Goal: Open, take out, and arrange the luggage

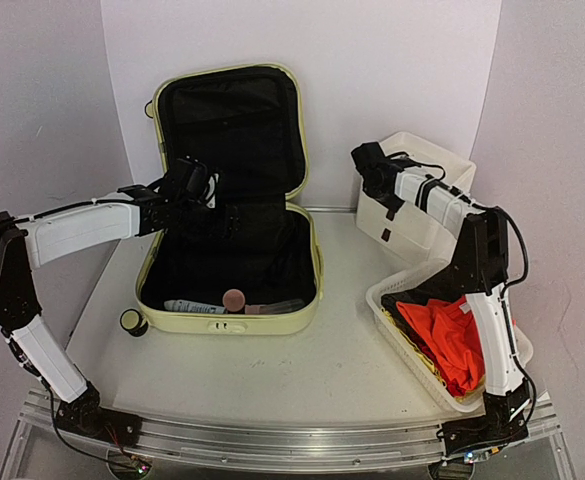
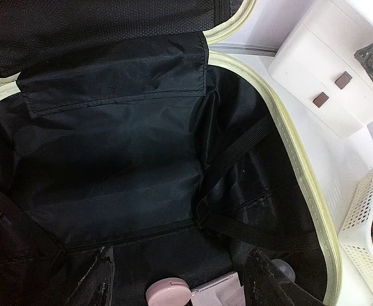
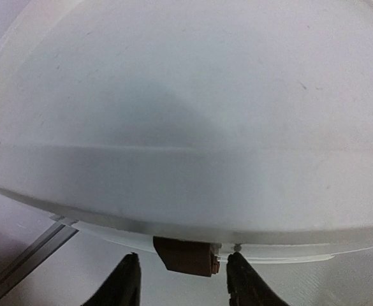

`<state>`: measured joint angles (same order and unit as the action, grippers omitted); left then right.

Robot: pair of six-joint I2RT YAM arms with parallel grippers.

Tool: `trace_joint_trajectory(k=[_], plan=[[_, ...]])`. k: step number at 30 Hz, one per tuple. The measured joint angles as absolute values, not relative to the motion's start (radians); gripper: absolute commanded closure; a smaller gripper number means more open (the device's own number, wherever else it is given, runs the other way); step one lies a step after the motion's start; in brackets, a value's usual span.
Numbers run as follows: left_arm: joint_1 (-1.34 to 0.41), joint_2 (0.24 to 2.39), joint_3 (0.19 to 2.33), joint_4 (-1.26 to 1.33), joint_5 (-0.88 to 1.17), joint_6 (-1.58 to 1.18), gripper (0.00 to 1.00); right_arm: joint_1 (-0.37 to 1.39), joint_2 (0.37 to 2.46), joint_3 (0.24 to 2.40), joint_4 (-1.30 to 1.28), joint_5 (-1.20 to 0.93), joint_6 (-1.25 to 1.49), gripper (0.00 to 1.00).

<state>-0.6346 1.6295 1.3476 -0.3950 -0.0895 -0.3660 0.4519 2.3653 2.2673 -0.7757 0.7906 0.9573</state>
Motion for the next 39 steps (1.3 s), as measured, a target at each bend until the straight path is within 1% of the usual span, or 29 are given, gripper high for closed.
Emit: trace_joint_trajectory(k=[1,3,12,17,23,24,27,28,29,30,31,32,34,37,39], plan=[[-0.633,1.629,1.348,-0.395,-0.090,-0.366,0.30,0.452,2.373,2.276,-0.776,0.796,0.956,0.86],[-0.631,1.629,1.348,-0.395,-0.090,-0.366,0.30,0.452,2.378,2.282,-0.777,0.801,0.948,1.00],[-0.626,1.629,1.348,-0.396,-0.089,-0.366,0.29,0.488,2.374,2.259,-0.771,0.869,0.950,1.00],[-0.626,1.629,1.348,-0.396,-0.089,-0.366,0.30,0.564,2.319,2.151,-0.754,0.919,0.955,1.00],[-0.625,1.629,1.348,-0.397,-0.081,-0.366,0.30,0.674,2.254,2.050,-0.748,0.920,0.978,1.00],[-0.624,1.629,1.348,-0.397,-0.081,-0.366,0.29,0.687,2.248,2.040,-0.747,0.918,0.984,0.98],[-0.624,1.629,1.348,-0.397,-0.081,-0.366,0.28,0.728,2.235,2.012,-0.744,0.928,1.008,0.56],[-0.624,1.629,1.348,-0.397,-0.081,-0.366,0.26,0.737,2.231,2.005,-0.741,0.930,1.010,0.48],[-0.624,1.629,1.348,-0.397,-0.081,-0.363,0.22,0.745,2.225,1.998,-0.740,0.928,1.011,0.43],[-0.624,1.629,1.348,-0.398,-0.080,-0.358,0.16,0.753,2.218,1.993,-0.736,0.921,1.002,0.37],[-0.624,1.629,1.348,-0.400,-0.079,-0.347,0.07,0.759,2.209,1.987,-0.729,0.908,0.982,0.33],[-0.624,1.629,1.348,-0.404,-0.075,-0.337,0.02,0.764,2.196,1.982,-0.716,0.887,0.953,0.31],[-0.625,1.629,1.347,-0.412,-0.071,-0.321,0.00,0.772,2.163,1.964,-0.680,0.830,0.884,0.24],[-0.624,1.629,1.333,-0.413,-0.056,-0.303,0.01,0.775,2.081,1.890,-0.592,0.682,0.746,0.13],[-0.624,1.629,1.312,-0.417,-0.046,-0.285,0.00,0.775,2.008,1.803,-0.518,0.546,0.649,0.09]])
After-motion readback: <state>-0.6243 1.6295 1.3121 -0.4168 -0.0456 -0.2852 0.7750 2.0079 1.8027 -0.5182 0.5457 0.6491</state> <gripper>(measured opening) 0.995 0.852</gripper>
